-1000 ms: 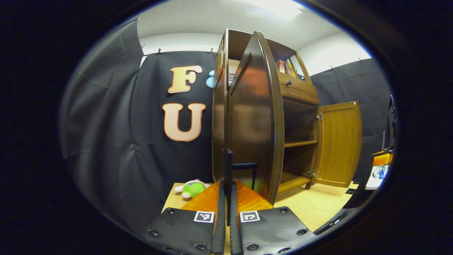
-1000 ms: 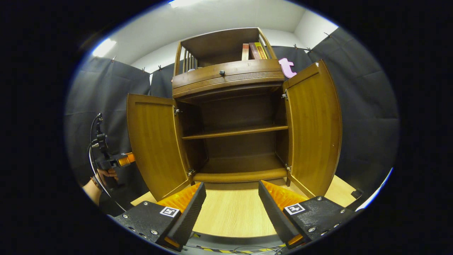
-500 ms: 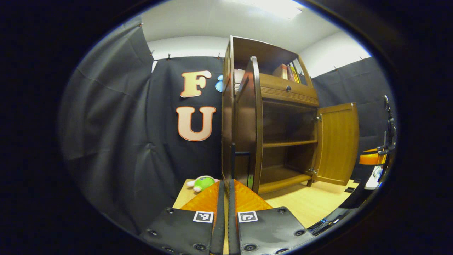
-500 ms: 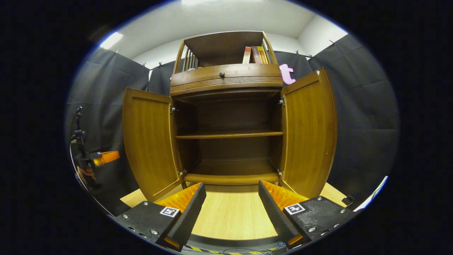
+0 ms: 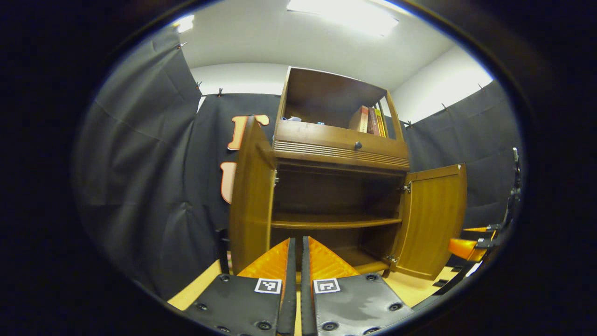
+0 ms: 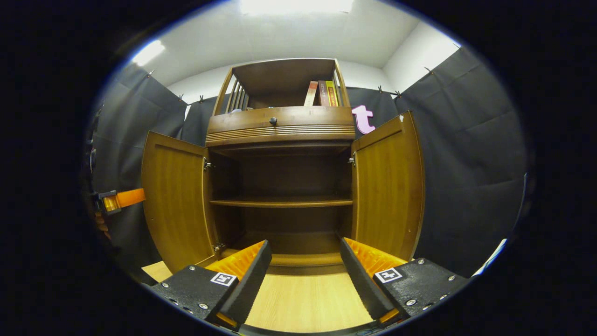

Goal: Open the right door of the double-door shoe cabinet with the right hand, and open the left door with the left hand.

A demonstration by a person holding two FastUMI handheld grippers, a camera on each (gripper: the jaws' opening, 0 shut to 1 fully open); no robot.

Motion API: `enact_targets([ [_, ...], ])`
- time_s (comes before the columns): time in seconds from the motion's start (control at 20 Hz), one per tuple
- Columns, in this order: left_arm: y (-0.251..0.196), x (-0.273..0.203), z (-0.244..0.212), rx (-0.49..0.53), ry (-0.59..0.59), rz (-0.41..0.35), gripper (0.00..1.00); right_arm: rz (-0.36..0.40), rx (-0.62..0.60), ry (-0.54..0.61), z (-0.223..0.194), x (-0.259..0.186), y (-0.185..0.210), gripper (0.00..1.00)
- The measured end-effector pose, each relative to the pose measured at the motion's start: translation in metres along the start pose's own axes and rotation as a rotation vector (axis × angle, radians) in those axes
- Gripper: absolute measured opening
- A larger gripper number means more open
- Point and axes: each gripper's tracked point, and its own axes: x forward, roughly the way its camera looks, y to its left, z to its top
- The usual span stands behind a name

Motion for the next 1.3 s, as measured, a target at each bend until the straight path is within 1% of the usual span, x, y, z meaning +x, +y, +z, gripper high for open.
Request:
enact_targets([
  [0.05,-0.011,0.009,-0.004,0.009,-0.005,0.020,0.11,-0.002,-0.004,0.006,-0.004,-0.002,-0.007,0.96],
  [0.1,-0.024,0.016,-0.006,0.011,-0.008,0.033,0.11,0.000,-0.007,0.010,-0.004,-0.002,-0.013,0.92],
  [0.25,-0.056,0.027,-0.021,-0.017,-0.009,0.056,0.12,-0.003,-0.028,0.027,-0.008,-0.003,-0.036,0.92],
  [0.3,-0.063,0.030,-0.024,-0.015,-0.009,0.062,0.14,-0.004,-0.030,0.024,-0.015,-0.004,-0.042,1.00],
  [0.35,-0.067,0.034,-0.027,-0.004,-0.010,0.081,0.19,-0.004,-0.030,0.021,-0.014,-0.004,-0.050,0.92],
  [0.5,-0.074,0.045,-0.037,-0.004,-0.002,0.131,0.43,0.002,-0.021,0.021,-0.016,0.001,-0.069,0.92],
  [0.6,-0.080,0.051,-0.036,-0.032,-0.002,0.145,0.61,0.012,-0.016,0.029,-0.018,0.006,-0.078,0.92],
  [0.8,-0.083,0.056,-0.049,-0.036,0.026,0.177,0.97,0.033,0.002,0.023,-0.018,0.010,-0.087,0.92],
  [0.85,-0.083,0.055,-0.052,-0.039,0.032,0.184,0.92,0.041,0.006,0.022,-0.018,0.010,-0.087,0.92],
  [0.9,-0.080,0.054,-0.056,-0.032,0.036,0.198,0.96,0.048,0.006,0.024,-0.020,0.009,-0.087,0.92],
  [1.0,-0.069,0.052,-0.059,0.028,0.035,0.255,0.99,0.060,0.001,0.036,-0.026,0.009,-0.087,0.92],
  [1.05,-0.064,0.052,-0.058,0.055,0.032,0.279,0.97,0.065,-0.002,0.041,-0.028,0.007,-0.087,0.92],
  [1.15,-0.066,0.055,-0.056,0.072,0.024,0.287,0.94,0.069,-0.006,0.045,-0.031,0.005,-0.087,0.92],
  [1.2,-0.068,0.057,-0.054,0.073,0.018,0.285,0.97,0.069,-0.006,0.049,-0.033,0.006,-0.088,0.92],
  [1.3,-0.070,0.058,-0.049,0.072,0.002,0.281,0.95,0.064,-0.002,0.059,-0.037,0.007,-0.089,0.92],
])
